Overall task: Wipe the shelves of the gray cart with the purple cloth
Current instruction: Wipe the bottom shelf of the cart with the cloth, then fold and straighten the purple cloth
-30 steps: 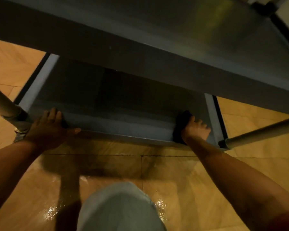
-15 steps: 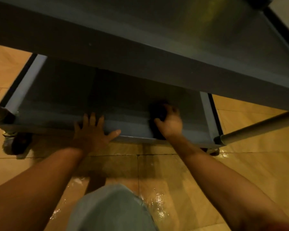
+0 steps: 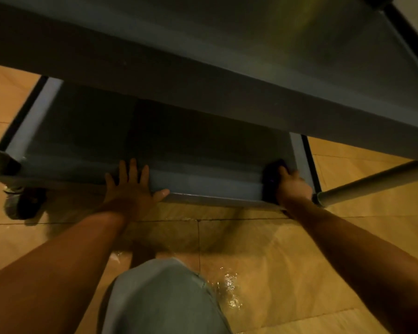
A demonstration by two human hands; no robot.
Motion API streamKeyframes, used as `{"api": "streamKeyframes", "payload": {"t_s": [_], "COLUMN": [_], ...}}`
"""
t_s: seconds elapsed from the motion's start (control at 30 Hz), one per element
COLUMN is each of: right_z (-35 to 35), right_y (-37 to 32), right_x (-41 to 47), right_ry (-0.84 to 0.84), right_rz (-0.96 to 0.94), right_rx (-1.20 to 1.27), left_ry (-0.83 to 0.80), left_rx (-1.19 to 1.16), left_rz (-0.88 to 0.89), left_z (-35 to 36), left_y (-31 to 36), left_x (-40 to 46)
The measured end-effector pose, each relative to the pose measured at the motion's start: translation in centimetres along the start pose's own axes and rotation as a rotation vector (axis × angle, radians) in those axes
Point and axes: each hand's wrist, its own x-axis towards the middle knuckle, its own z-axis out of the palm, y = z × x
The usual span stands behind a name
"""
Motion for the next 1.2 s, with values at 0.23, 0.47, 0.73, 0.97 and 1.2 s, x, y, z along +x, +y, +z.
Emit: {"api": "streamKeyframes", "payload": {"t_s": [0.23,0.47,0.73,0.97,1.2], "right_z": [-1.9,-7.7,-13.8,-20.0,-32.8], "right_y": [1.3,-11.2,-12.8,-6.8,-2.4], "right_x": [0.4,-8.8,-20.8,-28.3,-38.0], "right_ry": [0.067,0.061,0.043,0.068,-0.125], "right_rz": [0.149,-0.323,-0.699,-0.653,-0.344], "right_rx": [0.245,0.655,0.835,0.867,0.988], "left_ry": [-0.047,0.109,-0.577,-0.437,-0.421], "left_rx": [-0.056,-0.687,-1.141,-1.527,-1.382], "left_rz": [0.018,0.051,0.135,0.149,0.109], "left_z": [-1.1,-9.4,-14.5,-16.2,-32.4], "left_y": [0.1,0.6,3.3,6.0,7.6], "left_x": [-0.3,-0.5,-8.6,-18.8,-31.1]}}
